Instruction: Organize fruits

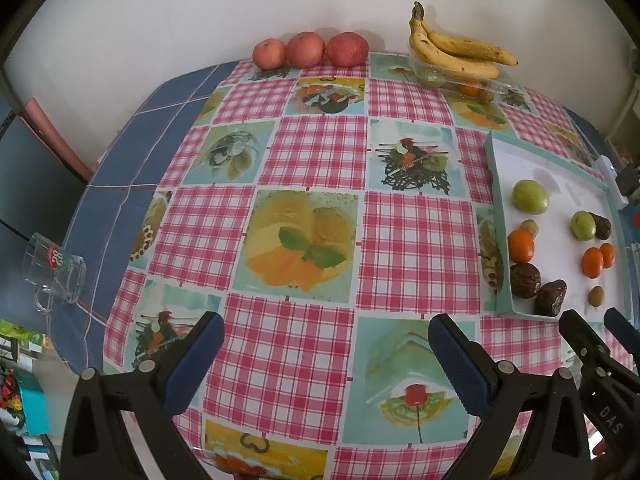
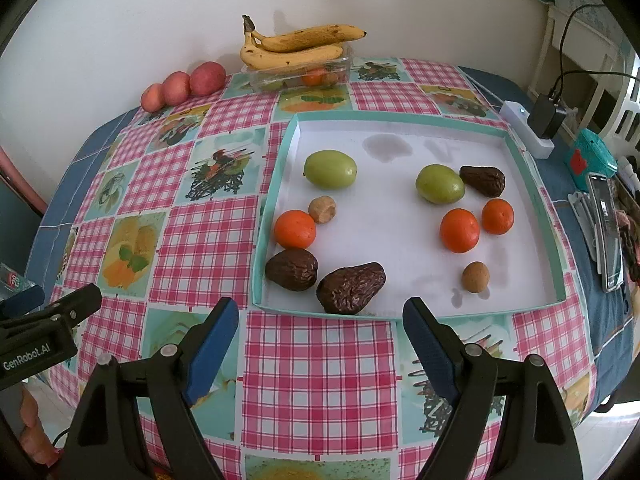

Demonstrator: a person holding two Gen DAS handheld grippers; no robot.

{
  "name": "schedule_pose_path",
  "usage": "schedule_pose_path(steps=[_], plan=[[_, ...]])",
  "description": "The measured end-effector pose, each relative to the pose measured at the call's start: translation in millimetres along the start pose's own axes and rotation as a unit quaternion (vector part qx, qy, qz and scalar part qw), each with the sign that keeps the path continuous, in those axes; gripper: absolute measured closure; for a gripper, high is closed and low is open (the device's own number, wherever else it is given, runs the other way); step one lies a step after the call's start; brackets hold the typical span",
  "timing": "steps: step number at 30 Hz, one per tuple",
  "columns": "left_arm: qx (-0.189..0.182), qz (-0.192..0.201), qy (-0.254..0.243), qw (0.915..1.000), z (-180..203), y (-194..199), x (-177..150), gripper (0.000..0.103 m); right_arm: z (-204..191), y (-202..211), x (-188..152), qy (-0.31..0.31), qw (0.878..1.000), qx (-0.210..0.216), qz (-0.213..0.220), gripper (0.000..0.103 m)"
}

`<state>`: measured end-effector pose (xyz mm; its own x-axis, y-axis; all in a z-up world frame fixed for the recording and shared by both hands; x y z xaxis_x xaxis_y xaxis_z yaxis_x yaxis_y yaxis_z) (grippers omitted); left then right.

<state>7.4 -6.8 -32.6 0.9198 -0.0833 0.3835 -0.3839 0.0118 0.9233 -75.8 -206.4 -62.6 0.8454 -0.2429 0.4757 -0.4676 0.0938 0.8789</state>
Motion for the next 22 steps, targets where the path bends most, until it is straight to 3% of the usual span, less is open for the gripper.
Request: schedule_pose_path(steps=[22], plan=[[0.014, -0.004, 0.006, 0.9999, -4.1, -2.5, 0.1, 0.000, 0.6, -0.1, 0.6, -0.004, 1.000, 0.001, -0.001, 0.018]])
Point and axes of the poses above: each gripper's, at about its wrist camera, not at the fingertips, and y roughly against the way its jaws point, z to its right, x to its top, the point moved 4 cm from there along -y, roughly the way its jaws point, and after that the axes turned 10 degrees about y, right-handed, at the moved point
